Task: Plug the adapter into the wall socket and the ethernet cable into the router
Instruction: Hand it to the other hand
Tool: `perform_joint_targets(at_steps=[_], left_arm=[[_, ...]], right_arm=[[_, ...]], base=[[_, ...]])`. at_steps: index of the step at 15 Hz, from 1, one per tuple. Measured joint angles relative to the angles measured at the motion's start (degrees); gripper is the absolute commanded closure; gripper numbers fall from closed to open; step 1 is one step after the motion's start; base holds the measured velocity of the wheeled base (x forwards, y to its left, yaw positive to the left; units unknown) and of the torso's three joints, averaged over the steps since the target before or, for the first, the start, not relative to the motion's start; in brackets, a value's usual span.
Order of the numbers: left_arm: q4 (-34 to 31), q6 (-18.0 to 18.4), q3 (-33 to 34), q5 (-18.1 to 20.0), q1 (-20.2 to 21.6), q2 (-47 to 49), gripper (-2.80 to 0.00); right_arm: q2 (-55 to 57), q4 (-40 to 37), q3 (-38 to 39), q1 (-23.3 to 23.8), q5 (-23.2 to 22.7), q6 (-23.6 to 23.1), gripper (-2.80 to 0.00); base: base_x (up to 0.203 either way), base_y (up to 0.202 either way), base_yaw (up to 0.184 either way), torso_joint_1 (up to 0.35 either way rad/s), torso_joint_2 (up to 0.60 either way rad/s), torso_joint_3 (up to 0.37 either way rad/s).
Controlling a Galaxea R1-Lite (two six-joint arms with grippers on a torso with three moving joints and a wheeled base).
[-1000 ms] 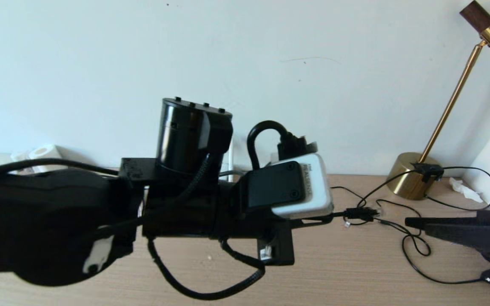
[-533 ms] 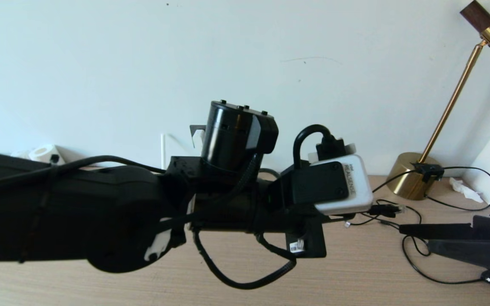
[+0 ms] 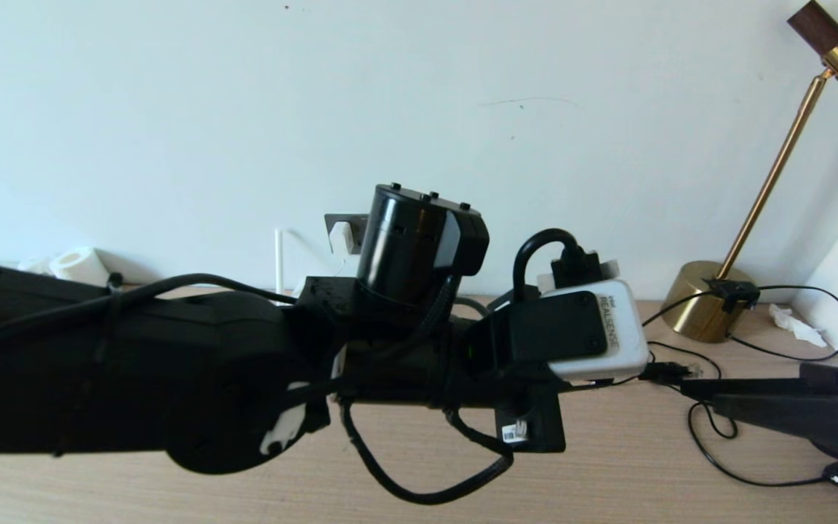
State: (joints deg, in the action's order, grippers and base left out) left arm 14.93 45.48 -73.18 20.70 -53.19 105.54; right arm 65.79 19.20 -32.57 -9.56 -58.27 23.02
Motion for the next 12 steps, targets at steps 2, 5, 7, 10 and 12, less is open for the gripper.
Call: perform_joint_targets(at_steps=[2, 5, 7, 10, 12], left_arm=[[0.0, 0.1, 0.1, 0.0, -0.2, -0.1, 0.00], [0.1, 0.2, 0.3, -0.8, -0.8, -0.3, 0.00], [0.1, 0.2, 0.8, -1.6, -1.0, -0.5, 0.00], [0.1, 0.2, 1.5, -1.6, -1.1, -0.9, -2.80], [0.1, 0.2, 1.7, -1.7, -1.2, -1.1, -2.80]], right_arm=[[0.5, 0.1, 0.0, 0.0, 0.0, 0.0, 0.00], [1.2, 0.1, -0.1, -0.1, 0.0, 0.1, 0.00], [1.4, 0.1, 0.0, -0.1, 0.0, 0.1, 0.00], [1.5, 0.1, 0.3, -0.1, 0.0, 0.1, 0.00], [1.5, 0.0, 0.5, -0.1, 0.0, 0.0, 0.00]], base=[[0.000, 0.000, 0.000, 0.000, 0.00, 0.000], [0.000, 0.000, 0.000, 0.000, 0.00, 0.000], [0.000, 0.000, 0.000, 0.000, 0.00, 0.000], [0.000, 0.000, 0.000, 0.000, 0.00, 0.000], [0.000, 0.000, 0.000, 0.000, 0.00, 0.000]])
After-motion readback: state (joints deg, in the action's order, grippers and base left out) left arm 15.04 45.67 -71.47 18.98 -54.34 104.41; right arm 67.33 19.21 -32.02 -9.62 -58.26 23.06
